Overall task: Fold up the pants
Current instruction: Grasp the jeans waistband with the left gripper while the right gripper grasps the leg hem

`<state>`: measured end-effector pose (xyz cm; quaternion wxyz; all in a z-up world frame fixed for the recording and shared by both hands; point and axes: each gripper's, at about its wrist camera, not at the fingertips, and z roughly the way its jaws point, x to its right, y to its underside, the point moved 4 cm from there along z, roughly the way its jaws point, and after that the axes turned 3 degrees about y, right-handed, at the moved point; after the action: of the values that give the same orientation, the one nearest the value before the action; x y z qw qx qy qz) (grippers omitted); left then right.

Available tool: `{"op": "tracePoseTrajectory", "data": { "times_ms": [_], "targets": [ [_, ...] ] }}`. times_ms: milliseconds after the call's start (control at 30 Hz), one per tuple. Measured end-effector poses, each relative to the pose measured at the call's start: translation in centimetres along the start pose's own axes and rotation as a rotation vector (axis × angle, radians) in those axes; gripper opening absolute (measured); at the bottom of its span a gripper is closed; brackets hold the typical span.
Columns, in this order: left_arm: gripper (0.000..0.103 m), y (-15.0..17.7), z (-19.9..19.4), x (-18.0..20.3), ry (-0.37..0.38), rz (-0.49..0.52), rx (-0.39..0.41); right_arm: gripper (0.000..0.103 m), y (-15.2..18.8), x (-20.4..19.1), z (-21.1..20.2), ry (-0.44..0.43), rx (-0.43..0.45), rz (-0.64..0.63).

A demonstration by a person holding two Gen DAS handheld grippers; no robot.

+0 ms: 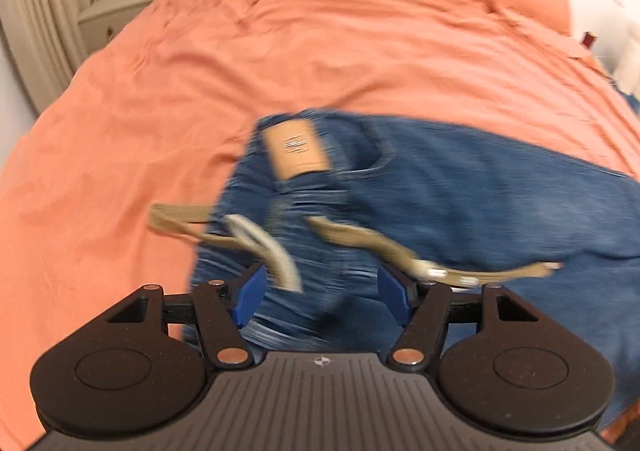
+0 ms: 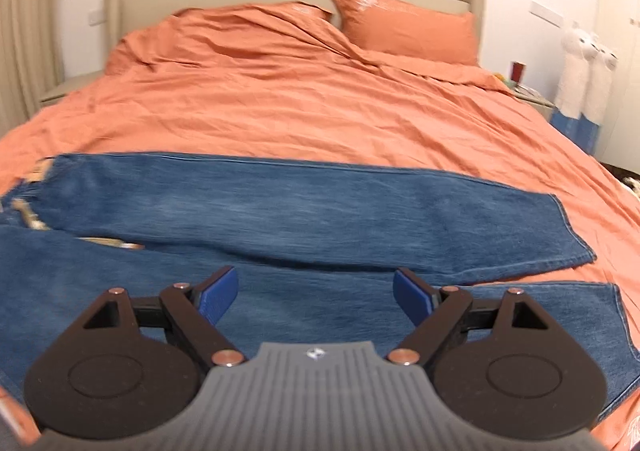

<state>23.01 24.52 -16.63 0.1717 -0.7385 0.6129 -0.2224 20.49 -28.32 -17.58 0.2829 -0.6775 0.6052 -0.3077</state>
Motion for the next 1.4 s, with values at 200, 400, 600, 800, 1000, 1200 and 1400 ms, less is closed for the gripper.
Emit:
{"op": "tracePoseTrajectory", "data": {
  "times_ms": [200,400,600,800,1000,1200,1400],
  "targets": [
    [0.075,0.1,4.6,-5.1,0.118,-0.102,-0.05,0.081,1.1,1.8,3.2,0.007,-0.056,0.146],
    [0.057,0.0,5.7,-7.1,0.375,-0.313,-0.007,0.081,1.8,1.5,4.3,0.039,-0.089,0.127],
    [0.059,0.7,7.3,-6.4,0.355,-0.326,-0.074,0.081,2.1,2.3,4.5,0.085,-0.108,0.146],
    [0.048,0.6,7.1,-5.8,0.389,-0.408,-0.085,0.081,1.9,2.2,2.8,0.094,-0.086,0.14],
    [0.01,-0.7,1.1,-4.9,0.176,-0.339,0.071,0.081,1.5,3.2,1.4,0.126,-0.094,0.135],
    [0.008,-0.6,-0.2,-2.3,-0.105,-0.098,0.077,0.081,0.3,6.2,-1.0,0.154,-0.092,0.171],
    [0.007,1.6,7.4,-3.5,-0.223,-0.035,-0.071,0.081,-0.2,11.0,-3.4,0.194,-0.174,0.219]
  ]
}}
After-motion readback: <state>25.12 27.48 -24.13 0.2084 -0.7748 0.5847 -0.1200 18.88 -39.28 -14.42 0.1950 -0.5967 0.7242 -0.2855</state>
